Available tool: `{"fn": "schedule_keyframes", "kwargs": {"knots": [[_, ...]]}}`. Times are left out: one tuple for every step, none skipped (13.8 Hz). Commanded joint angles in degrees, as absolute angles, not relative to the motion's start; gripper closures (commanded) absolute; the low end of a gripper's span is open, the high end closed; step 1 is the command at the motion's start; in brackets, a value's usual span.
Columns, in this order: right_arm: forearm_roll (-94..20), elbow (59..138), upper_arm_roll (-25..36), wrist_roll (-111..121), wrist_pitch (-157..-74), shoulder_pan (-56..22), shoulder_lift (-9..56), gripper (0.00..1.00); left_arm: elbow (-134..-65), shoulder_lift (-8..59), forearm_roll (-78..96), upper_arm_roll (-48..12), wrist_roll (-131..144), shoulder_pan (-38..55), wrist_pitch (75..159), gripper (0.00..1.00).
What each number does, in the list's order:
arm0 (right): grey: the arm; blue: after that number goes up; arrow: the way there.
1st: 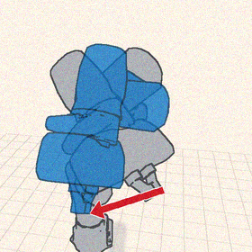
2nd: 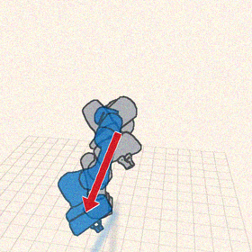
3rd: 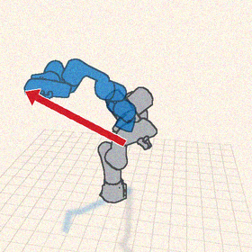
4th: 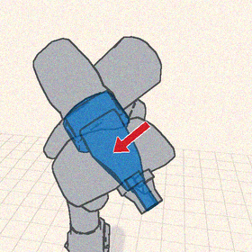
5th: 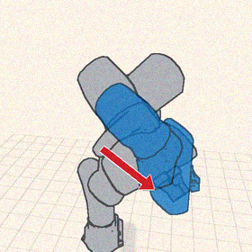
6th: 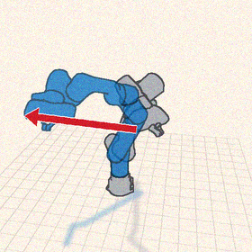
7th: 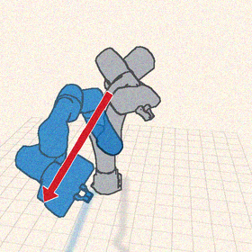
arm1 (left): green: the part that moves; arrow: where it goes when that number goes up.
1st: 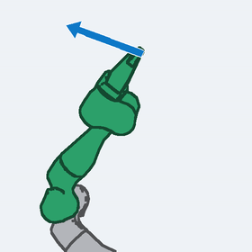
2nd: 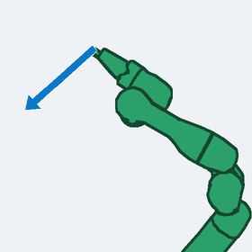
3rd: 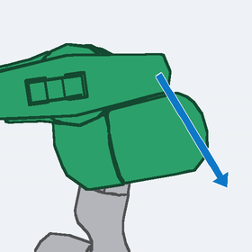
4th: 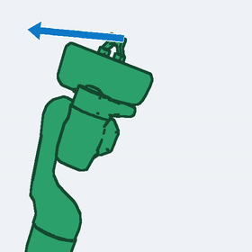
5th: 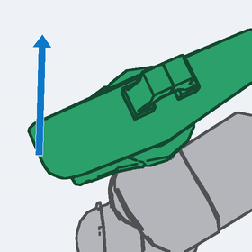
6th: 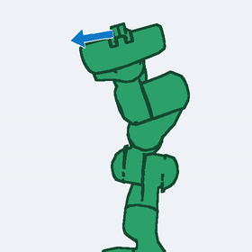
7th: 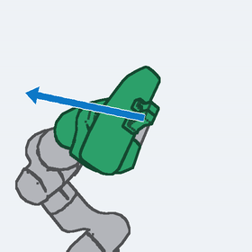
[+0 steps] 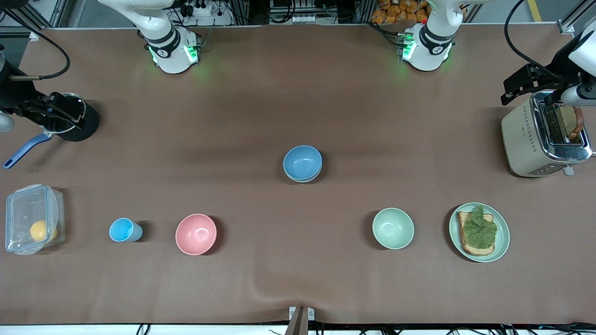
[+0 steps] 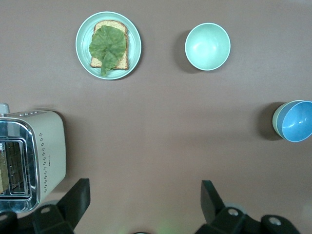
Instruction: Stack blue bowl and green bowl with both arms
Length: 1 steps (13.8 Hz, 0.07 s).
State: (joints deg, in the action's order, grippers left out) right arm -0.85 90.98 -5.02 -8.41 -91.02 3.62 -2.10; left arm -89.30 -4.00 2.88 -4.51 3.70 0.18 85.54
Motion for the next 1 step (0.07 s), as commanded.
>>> {"fn": "schedule_keyframes", "kwargs": {"knots": [[0.4, 91.3, -5.3, -7.9, -90.7, 3.6, -2.6, 0.00, -89.9, -5.0, 3.9, -4.4, 2.9, -0.2, 85.1, 0.00]]}}
